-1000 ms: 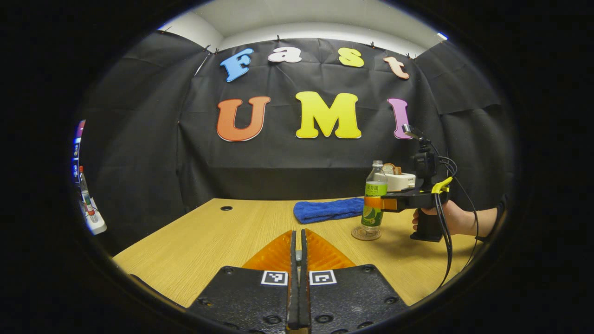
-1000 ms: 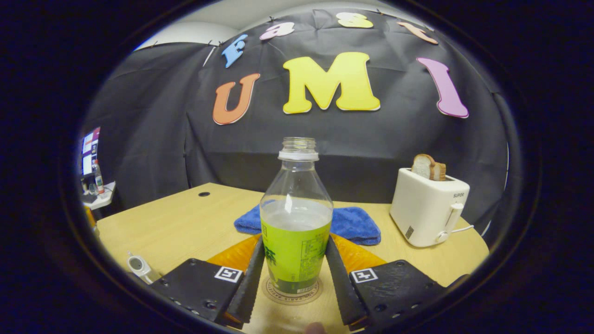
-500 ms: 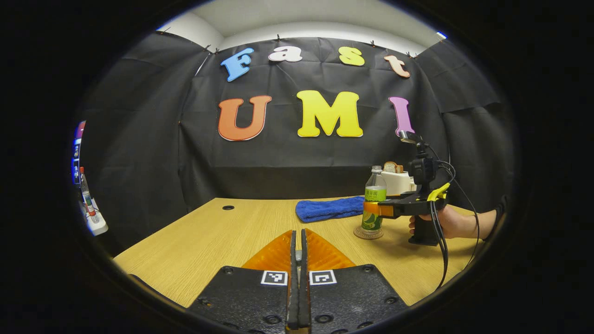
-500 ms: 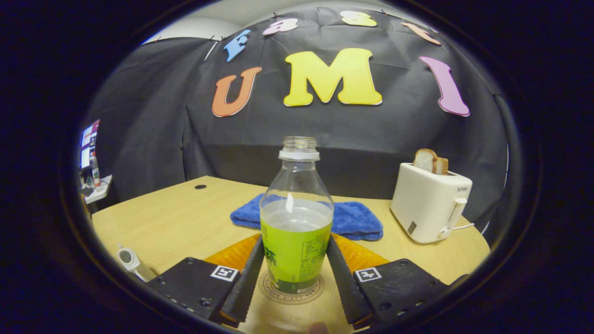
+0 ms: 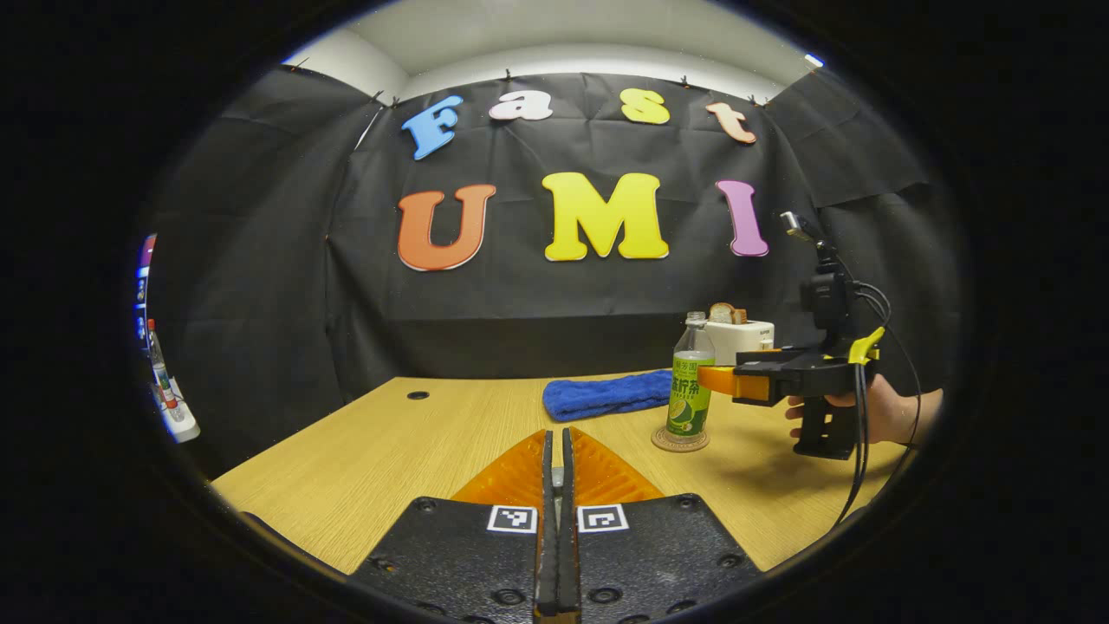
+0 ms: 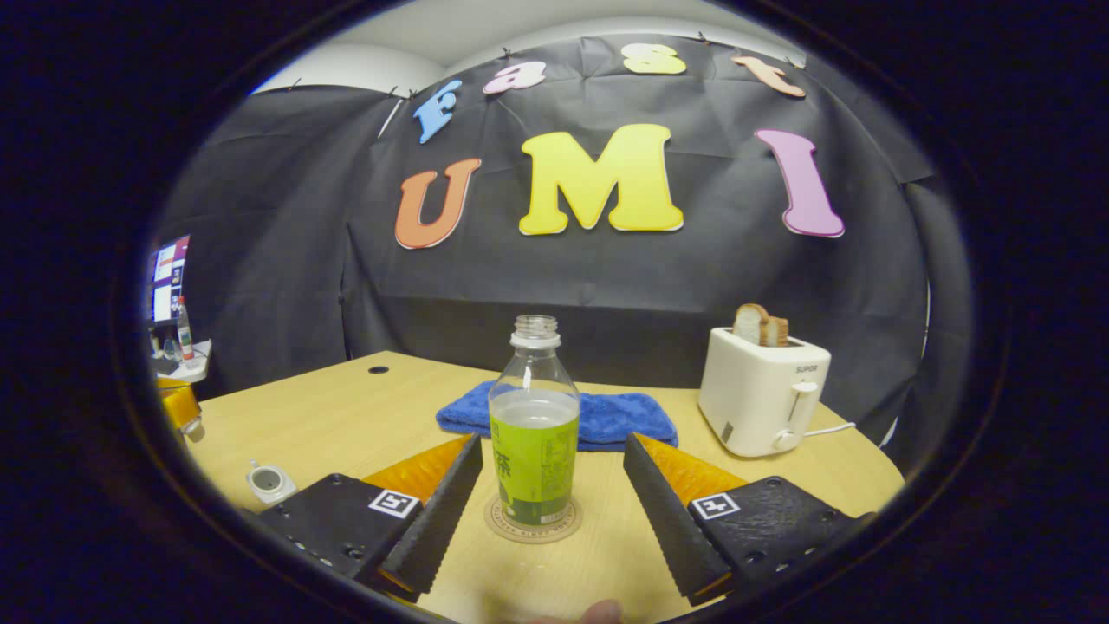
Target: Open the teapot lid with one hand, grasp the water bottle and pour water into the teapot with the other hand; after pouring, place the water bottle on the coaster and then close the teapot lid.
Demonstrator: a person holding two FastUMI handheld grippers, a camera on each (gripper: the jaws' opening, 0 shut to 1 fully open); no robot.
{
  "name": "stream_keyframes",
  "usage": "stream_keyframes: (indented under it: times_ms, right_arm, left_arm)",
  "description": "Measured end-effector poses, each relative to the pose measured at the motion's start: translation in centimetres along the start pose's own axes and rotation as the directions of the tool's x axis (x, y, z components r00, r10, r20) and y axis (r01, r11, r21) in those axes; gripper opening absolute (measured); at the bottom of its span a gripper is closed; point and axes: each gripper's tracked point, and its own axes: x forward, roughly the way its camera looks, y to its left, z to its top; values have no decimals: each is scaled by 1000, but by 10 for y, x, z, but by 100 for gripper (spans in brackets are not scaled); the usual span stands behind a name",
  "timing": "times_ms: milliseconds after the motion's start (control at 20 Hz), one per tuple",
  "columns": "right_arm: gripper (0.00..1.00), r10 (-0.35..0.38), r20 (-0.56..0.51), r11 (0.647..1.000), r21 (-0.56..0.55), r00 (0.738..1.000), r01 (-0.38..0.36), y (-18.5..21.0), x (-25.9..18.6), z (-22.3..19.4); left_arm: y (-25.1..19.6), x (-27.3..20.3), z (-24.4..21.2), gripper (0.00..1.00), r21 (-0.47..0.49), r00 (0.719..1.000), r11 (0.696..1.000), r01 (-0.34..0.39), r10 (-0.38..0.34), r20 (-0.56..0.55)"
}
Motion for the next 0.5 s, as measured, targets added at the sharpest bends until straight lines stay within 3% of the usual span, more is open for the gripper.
stream_keyframes:
  times_ms: [250, 500]
  right_arm:
    - [98, -40, 65, 999, 28, 997, 38, -32, -68, 1]
    - [97, -78, 98, 997, 11, 992, 77, -48, -114, -11]
  left_arm:
    - [-5, 15, 7, 3, -1, 1000, 1000, -21, 21, 5]
    - [-14, 37, -18, 3, -18, 999, 1000, -11, 11, -34]
